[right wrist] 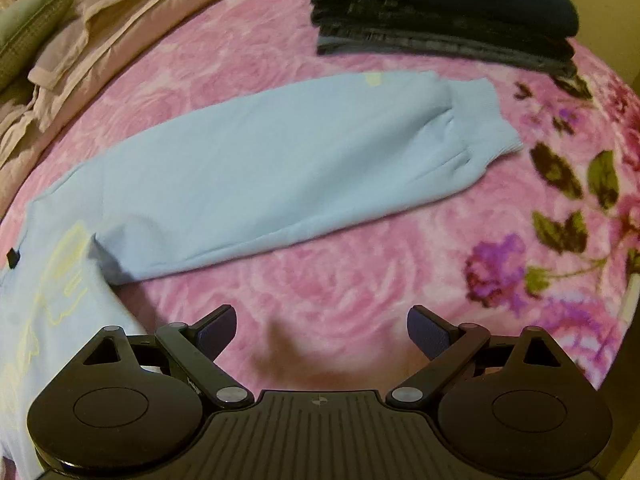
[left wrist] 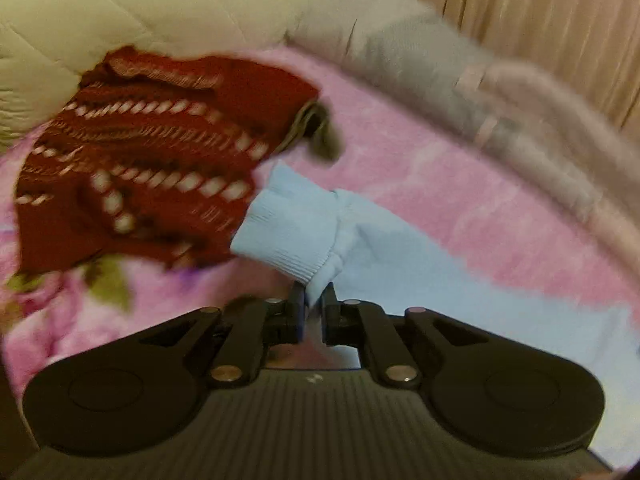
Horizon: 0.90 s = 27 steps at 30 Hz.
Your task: Fold clothes
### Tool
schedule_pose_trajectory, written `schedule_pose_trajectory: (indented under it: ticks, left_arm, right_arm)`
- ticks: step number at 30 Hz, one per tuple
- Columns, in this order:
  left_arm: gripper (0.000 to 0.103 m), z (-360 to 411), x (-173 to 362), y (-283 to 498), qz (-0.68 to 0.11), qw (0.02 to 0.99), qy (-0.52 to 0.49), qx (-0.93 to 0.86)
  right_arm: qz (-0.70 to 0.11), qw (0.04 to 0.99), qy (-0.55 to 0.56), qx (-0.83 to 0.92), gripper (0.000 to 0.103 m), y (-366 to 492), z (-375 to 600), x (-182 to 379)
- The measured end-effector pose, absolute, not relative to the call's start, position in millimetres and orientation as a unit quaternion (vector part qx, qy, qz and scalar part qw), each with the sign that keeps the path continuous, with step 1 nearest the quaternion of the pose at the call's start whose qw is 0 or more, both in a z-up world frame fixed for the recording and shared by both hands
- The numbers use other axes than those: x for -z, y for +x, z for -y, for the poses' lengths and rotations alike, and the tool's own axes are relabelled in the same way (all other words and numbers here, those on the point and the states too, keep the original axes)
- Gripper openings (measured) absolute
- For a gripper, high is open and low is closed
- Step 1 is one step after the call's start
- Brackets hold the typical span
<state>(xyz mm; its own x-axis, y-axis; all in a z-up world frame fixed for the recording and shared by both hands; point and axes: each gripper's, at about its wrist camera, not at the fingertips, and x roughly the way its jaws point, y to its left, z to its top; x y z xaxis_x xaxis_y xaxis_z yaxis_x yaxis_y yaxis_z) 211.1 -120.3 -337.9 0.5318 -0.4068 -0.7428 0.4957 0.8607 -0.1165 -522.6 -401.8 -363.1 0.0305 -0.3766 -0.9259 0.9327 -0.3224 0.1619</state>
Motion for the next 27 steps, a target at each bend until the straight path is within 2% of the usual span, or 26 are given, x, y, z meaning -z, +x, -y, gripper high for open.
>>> schedule_pose_trajectory:
  ticks: [2,3,8,13,18,24,27]
  left_arm:
    - [0.011,119,340,205,-0.42,0.871,0.066,0.246]
    - [0.018,118,341,203,-0.425,0.87,0.072,0.24]
    - [0.029,115,347,189,-0.451,0.862,0.102,0.21]
    - [0.025,114,351,174,-0.475,0.85,0.13,0.186]
    - [0.025,171,320,148,-0.476,0.801,0.13,0.34]
    - [0.028,326,316,115,-0.434,0.707,0.167,0.533]
    - [0.036,397,321,94,-0.411,0.66,0.196,0.598]
  right_arm:
    - [-0.278,0.512,0.514,0.629,0.095,-521,401,370]
    - [-0.282,0.514,0.516,0.625,0.095,-520,401,372]
    - [-0.32,0.53,0.499,0.606,0.095,-524,402,370]
    - [-0.365,0.546,0.455,0.601,0.095,-538,413,362]
    - [-0.359,0.619,0.405,0.57,0.095,-530,452,346]
    - [-0.349,0.728,0.33,0.49,0.094,-465,533,339]
    - [-0.355,0.774,0.292,0.436,0.094,-416,567,344]
